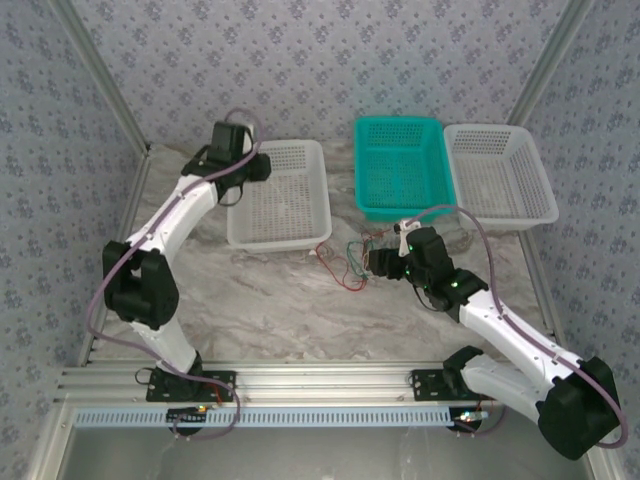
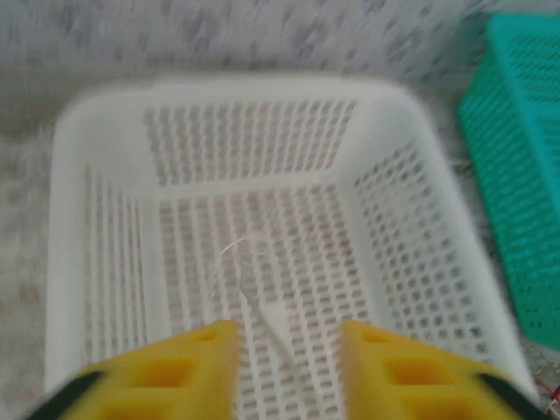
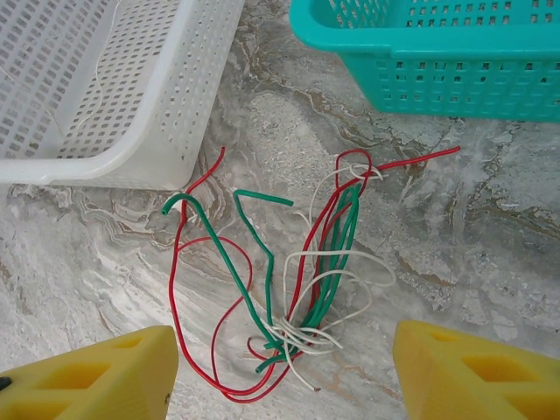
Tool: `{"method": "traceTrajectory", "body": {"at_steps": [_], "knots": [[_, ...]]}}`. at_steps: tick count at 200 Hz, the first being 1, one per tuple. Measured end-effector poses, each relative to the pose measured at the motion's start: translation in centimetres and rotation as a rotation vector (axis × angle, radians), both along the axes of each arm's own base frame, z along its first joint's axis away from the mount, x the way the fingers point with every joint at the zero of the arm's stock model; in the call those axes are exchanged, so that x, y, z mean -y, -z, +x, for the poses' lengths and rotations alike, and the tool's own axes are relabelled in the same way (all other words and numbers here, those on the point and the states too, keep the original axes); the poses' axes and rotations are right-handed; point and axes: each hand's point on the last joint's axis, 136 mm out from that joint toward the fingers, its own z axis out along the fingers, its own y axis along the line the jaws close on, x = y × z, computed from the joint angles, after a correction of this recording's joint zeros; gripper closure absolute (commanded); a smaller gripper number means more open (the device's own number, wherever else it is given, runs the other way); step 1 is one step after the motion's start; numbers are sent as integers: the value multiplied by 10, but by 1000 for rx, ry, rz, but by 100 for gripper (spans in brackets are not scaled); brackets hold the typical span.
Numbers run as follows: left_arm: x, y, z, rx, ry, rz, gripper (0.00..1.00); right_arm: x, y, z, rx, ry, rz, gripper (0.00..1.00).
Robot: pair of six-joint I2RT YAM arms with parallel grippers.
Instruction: Untangle the cables
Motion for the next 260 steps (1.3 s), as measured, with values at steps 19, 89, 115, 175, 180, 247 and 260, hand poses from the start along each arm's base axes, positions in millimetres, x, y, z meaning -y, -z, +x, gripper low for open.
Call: {"method": "traceTrajectory", "body": {"at_steps": [19, 89, 115, 175, 180, 247, 260], "knots": [[-7, 23, -19, -38, -13, 5, 30, 0, -1, 0, 0, 1, 2, 31], [22, -88, -93, 230, 127, -134, 21, 4, 7, 7, -64, 49, -18, 26], [86, -140, -171, 374, 396, -239, 21, 8, 34, 17, -190, 132, -4, 27], [129, -68, -243, 285, 615, -214, 20, 2, 97, 28, -493, 308, 105, 32], [129, -61, -243, 271, 614, -203, 20, -2, 100, 30, -505, 310, 111, 32], [132, -49, -241, 255, 611, -174, 20, -53, 114, 17, -531, 266, 94, 35], [133, -47, -240, 250, 613, -171, 20, -55, 122, 15, -527, 269, 64, 48]]}}
